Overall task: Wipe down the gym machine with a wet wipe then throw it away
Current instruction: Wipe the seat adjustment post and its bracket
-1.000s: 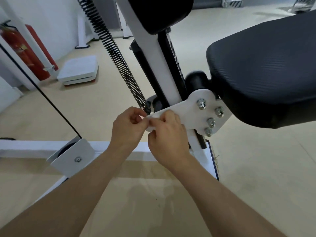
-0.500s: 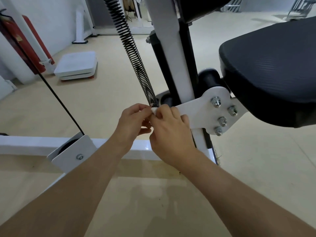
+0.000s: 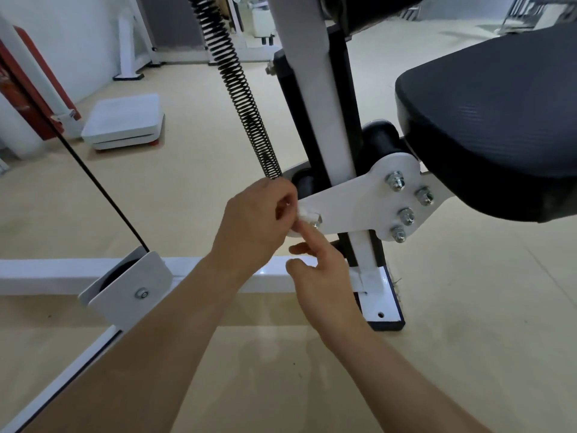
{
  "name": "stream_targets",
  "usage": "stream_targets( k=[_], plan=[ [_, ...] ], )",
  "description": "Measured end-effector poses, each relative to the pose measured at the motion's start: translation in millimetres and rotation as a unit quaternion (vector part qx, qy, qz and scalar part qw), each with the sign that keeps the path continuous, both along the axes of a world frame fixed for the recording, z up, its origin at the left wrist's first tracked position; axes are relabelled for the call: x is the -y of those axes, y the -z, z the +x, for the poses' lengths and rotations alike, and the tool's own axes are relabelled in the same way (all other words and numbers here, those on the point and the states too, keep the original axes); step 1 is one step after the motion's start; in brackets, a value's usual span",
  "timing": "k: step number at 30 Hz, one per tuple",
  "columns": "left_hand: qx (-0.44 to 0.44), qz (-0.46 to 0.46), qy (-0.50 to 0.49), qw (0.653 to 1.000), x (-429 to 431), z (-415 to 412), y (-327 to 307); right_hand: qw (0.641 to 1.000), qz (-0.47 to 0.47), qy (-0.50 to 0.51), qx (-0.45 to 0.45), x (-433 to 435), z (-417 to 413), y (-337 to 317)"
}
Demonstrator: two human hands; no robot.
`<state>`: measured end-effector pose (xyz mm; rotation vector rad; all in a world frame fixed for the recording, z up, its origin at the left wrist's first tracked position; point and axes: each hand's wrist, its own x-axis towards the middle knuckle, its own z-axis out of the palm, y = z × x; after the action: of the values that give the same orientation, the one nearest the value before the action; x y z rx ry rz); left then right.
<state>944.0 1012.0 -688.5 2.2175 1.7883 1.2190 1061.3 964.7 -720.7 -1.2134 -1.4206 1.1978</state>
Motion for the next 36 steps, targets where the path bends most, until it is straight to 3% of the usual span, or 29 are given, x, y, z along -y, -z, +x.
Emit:
stream_targets(
  k=[3,6,10,15,18,21,25,29,32,36],
  plan=[
    [-0.163,0.098,0.05,0.981,1.1,-3.3,13.5,0.992,-0.098,-0.002,-0.078,0.7,-1.3,6.3],
    [-0.264,0.137,0.035,0.954,6.2,-5.9,26.3,0.976,-0.161,0.0,-0.143,2.2,2.3,8.1],
    [-0.318,0.126,-0.054,0.938,9.4,-3.1,32.8,0.906,-0.272,0.015,-0.324,-12.3,9.4,4.4],
    [-0.324,0.095,-0.058,0.939,8.8,-5.5,38.5,0.856,-0.353,0.08,-0.37,-31.9,-3.9,17.5],
    [-0.295,0.077,-0.057,0.951,11.9,-14.5,47.2,0.849,-0.374,0.075,-0.365,-33.6,-10.1,20.8],
    [-0.21,0.056,-0.028,0.976,13.4,-19.8,53.0,0.843,-0.387,0.069,-0.368,-34.4,-17.9,18.5],
    [0.009,-0.007,-0.077,0.997,18.8,-21.7,37.0,0.841,-0.395,0.047,-0.368,-36.8,-34.0,6.3],
    [0.217,-0.08,-0.145,0.962,14.9,-10.1,3.3,0.82,-0.388,0.025,-0.42,-36.6,-41.5,-7.3],
    [0.199,-0.125,-0.114,0.965,11.1,4.2,-7.7,0.824,-0.386,0.009,-0.414,-26.6,-26.5,-15.7],
    [0.083,-0.088,-0.062,0.991,9.1,11.5,-11.6,0.934,-0.294,0.0,-0.204,-13.2,4.0,-33.4]
  ],
)
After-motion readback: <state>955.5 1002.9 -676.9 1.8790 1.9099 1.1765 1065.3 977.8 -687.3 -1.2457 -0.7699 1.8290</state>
